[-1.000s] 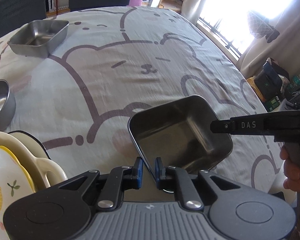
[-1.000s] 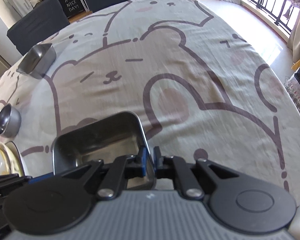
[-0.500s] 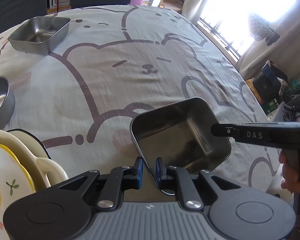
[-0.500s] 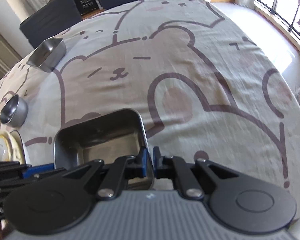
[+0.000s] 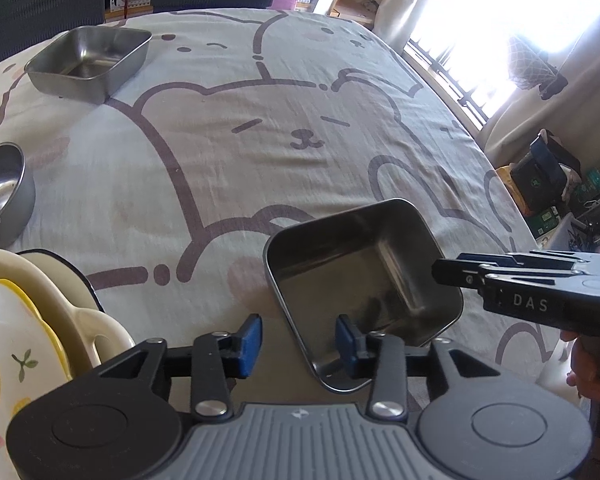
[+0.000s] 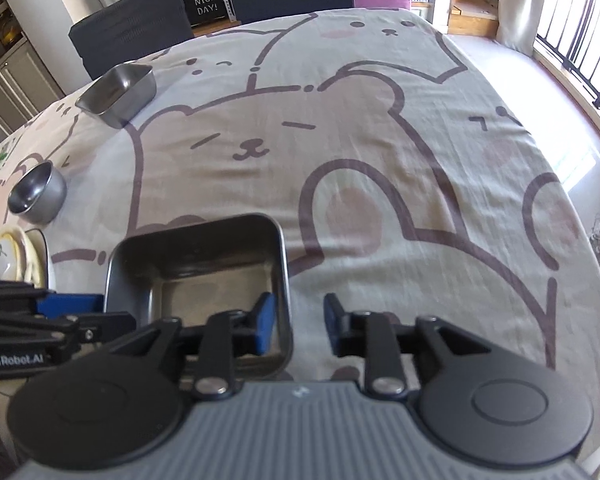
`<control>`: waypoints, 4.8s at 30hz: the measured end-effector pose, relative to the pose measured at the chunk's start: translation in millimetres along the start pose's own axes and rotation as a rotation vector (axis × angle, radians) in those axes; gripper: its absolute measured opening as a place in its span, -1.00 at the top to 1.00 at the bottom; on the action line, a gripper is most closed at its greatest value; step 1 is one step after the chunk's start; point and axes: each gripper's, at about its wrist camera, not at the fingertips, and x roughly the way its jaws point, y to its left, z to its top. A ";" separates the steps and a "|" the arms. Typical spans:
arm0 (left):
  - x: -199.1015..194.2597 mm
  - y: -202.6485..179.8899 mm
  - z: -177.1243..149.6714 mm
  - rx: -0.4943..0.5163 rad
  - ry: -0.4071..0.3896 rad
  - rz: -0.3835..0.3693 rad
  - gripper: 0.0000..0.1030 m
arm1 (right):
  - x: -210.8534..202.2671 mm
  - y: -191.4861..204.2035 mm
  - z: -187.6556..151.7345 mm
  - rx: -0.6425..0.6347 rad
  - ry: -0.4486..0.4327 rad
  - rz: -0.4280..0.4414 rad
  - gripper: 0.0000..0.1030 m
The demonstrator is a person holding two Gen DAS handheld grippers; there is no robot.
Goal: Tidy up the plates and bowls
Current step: 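Lower the steel dish onto the table beside the plates and open both grippers, then reach both grippers to the second small square steel dish, then close both grippers on the rim of the second steel dish, then lift the second steel dish with both grippers and carry it toward the first dish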
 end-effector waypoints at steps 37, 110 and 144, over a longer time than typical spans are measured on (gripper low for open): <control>-146.5 135.4 60.9 0.004 -0.481 0.228 -1.00 | -58.9 96.5 67.7 0.306 -0.497 0.139 -1.00; -115.0 150.7 93.2 -0.062 -0.452 0.200 0.95 | 28.7 165.9 122.9 0.057 -0.301 0.227 0.91; -103.2 32.9 1.7 -0.068 -0.383 -0.008 0.88 | -66.8 84.7 20.1 0.136 -0.369 0.077 0.92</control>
